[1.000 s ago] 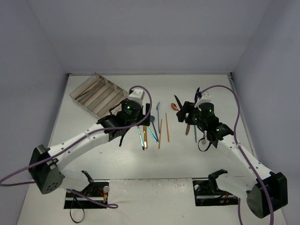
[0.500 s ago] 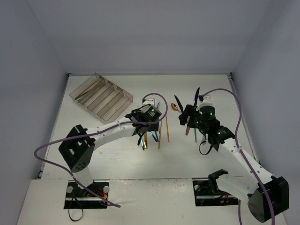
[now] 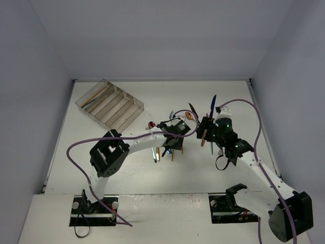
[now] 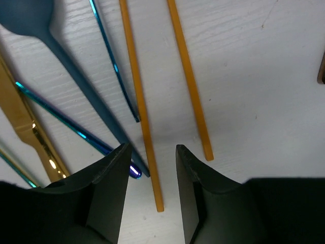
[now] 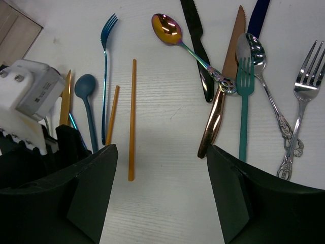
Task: Sort the eating utensils into containers
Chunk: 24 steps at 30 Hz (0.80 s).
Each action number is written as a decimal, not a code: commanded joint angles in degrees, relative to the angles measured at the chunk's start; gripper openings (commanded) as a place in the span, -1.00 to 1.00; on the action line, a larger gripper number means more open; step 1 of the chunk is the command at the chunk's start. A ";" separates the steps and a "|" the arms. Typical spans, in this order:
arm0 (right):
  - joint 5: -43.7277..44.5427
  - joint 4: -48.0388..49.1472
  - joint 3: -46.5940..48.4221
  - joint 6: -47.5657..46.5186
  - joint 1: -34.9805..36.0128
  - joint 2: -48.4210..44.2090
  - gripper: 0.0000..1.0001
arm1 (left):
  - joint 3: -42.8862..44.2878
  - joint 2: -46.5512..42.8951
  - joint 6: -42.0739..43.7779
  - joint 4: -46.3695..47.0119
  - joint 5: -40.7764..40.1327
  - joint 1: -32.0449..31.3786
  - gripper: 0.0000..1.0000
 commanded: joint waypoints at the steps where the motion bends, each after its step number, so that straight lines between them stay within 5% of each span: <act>1: 1.57 2.54 -0.27 -0.45 -0.46 -2.05 0.36 | 5.46 1.06 2.12 -2.54 1.48 0.20 -0.28; 11: 1.23 2.45 -1.09 -0.02 -0.53 -2.86 0.36 | 6.44 3.80 2.43 -4.06 2.61 0.38 -0.42; 20: 1.40 2.43 -0.92 -0.02 -0.62 -2.86 0.36 | 7.54 5.01 2.63 -4.67 3.79 0.64 -0.98; 24: 1.46 2.31 -0.71 0.04 -0.65 -3.12 0.36 | 8.03 3.09 3.53 -4.53 3.06 0.52 -1.00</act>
